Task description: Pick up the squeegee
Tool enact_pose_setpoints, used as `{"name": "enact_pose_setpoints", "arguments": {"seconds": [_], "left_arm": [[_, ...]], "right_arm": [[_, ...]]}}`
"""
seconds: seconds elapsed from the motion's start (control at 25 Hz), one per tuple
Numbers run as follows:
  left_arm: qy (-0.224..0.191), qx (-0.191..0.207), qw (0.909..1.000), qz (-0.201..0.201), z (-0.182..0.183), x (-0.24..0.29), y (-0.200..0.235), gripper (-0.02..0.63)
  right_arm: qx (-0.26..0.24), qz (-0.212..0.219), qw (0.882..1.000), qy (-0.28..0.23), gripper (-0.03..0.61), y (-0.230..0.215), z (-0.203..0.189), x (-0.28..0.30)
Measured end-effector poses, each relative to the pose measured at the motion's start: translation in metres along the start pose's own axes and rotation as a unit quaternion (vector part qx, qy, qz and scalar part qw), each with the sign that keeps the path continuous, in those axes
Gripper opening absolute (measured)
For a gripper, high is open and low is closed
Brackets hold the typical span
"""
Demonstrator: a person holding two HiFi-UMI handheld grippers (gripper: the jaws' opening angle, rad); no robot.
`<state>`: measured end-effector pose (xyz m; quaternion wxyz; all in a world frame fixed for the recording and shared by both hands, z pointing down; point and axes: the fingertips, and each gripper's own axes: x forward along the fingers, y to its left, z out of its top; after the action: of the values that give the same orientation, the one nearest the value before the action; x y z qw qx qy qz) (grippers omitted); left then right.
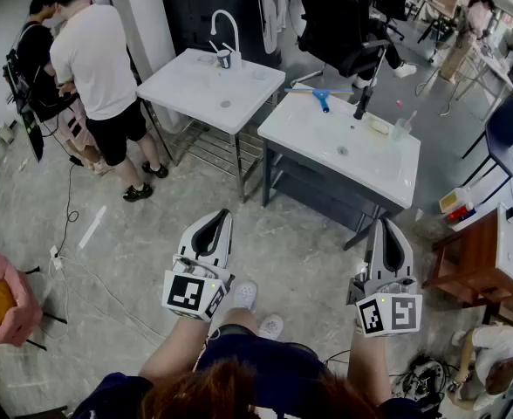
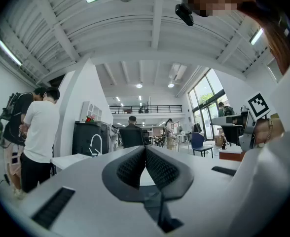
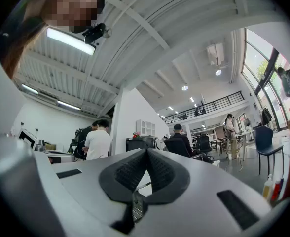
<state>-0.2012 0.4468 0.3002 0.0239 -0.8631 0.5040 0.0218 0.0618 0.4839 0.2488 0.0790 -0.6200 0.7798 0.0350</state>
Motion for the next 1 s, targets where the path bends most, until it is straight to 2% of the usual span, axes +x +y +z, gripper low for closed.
{"name": "enact_pose_setpoints", "arguments": {"seconds": [0.16,0.28,0.56,1.0], "left_arm": [[-0.004,0.002,1.0000,-0.001,0.001,0.002,-0.005,0.020],[-0.005,0.003,1.0000,-0.003,0.002,0.004,-0.007,0.020],[0.003,0.000,0.9999,0.010,-0.007,0.006,0.010,0.020],[0.008,-0.008,0.9999,-0.013,-0.023,0.097,0.036,0.020]], "right_arm": [[0.004,0.004,1.000,-0.011,0.014,-0.002,0.004,-0.002],[0.025,0.006,0.999,-0.023,0.015,-0.007,0.008,-0.003],[0.037,0.008,0.999,-0.015,0.015,-0.006,-0.002,0.005],[0.043,-0.010,0.999,-0.015,0.015,-0.041,-0.016,0.080]]}}
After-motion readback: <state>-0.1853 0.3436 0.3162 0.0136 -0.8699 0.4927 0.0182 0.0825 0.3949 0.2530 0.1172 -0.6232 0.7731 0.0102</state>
